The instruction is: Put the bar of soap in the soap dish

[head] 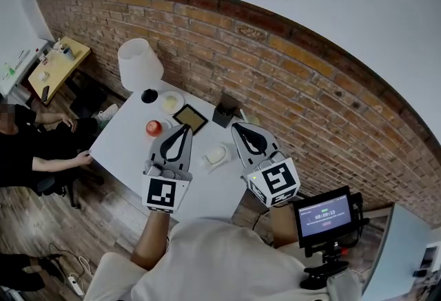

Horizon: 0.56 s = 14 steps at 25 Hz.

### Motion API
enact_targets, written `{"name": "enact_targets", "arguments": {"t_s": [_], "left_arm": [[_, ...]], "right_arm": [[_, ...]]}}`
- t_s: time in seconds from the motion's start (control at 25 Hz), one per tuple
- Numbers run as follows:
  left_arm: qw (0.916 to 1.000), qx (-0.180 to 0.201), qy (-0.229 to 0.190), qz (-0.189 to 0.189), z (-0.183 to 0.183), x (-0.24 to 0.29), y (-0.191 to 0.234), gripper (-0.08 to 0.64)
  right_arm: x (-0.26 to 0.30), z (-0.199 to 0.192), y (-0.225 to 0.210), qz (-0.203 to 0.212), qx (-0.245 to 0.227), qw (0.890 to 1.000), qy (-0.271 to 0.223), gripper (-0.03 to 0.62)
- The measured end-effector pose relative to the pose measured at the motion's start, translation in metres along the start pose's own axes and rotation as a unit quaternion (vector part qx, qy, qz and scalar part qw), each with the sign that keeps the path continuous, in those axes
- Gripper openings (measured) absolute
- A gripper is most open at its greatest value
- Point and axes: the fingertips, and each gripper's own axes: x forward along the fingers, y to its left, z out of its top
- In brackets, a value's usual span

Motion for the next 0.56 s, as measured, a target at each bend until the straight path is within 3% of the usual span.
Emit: {"name": "enact_targets", "arguments": {"t_s": [0.56], "left_arm": [[1.0000,0.000,0.003,0.000,0.0007,-0.0042,-0.0064,0.014]], "right_arm": [[-0.0004,-0.0047,0.0013,0.003,-0.018,1.000,0.014,0.003]]}}
